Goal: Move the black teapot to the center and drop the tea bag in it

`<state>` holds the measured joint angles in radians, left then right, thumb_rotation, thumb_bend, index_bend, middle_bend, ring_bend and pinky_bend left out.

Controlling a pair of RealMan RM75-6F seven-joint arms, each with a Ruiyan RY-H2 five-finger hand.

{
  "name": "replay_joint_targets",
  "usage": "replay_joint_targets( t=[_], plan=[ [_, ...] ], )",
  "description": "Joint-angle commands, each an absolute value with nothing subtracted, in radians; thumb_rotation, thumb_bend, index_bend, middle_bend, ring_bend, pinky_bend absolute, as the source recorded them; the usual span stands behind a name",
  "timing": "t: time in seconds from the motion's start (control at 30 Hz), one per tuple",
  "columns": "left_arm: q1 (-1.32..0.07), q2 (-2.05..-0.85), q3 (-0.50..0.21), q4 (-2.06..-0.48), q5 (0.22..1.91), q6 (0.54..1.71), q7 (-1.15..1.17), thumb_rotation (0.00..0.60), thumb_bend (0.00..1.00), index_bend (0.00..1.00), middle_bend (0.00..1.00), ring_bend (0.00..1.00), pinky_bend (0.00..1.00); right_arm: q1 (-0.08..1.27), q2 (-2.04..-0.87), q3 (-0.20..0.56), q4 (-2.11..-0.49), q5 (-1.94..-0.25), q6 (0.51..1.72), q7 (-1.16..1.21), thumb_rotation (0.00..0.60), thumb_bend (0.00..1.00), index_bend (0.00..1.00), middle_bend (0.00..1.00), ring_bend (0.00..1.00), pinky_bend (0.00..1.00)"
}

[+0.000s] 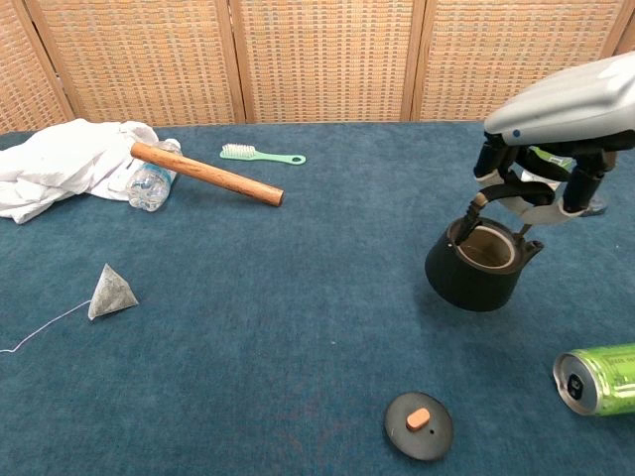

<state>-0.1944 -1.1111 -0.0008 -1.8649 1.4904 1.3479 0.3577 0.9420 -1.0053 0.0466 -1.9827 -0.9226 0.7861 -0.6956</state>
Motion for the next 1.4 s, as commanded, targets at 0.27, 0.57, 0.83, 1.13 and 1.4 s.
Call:
replay_joint_targets(
  t=[0.27,0.57,0.83,1.13,1.4],
  plan=[
    [-0.194,-1.115,0.004,-1.855,1.484,1.342,0.348,0.600,0.47,0.00,0.00,0.00,0.00,1.038,-1.075,0.082,-1.968,-0.859,0.774,-0.718,0.600,0.55,0.74,0.71,0.71,0.83],
    [-0.188,-1.115,0.009,-1.832,1.465,1.335,0.321,0.600,0.47,0.00,0.00,0.00,0.00,1.116,-1.166,0.095,-1.889,-0.801,0.770,-0.719,0.600,0.55,0.74,0.70,0.71,0.83],
    [-0.189,-1.116,0.008,-1.818,1.454,1.327,0.306,0.600,0.47,0.00,0.00,0.00,0.00,1.160,-1.210,0.088,-1.845,-0.761,0.762,-0.714,0.600,0.55,0.74,0.70,0.71,0.83],
    [-0.187,-1.115,0.010,-1.808,1.447,1.325,0.296,0.600,0.47,0.00,0.00,0.00,0.00,1.196,-1.264,0.072,-1.792,-0.743,0.755,-0.699,0.600,0.55,0.74,0.70,0.71,0.83],
    [-0.186,-1.119,0.012,-1.797,1.440,1.321,0.286,0.600,0.47,0.00,0.00,0.00,0.00,1.228,-1.295,0.064,-1.750,-0.713,0.755,-0.697,0.600,0.55,0.74,0.70,0.71,0.83]
  ],
)
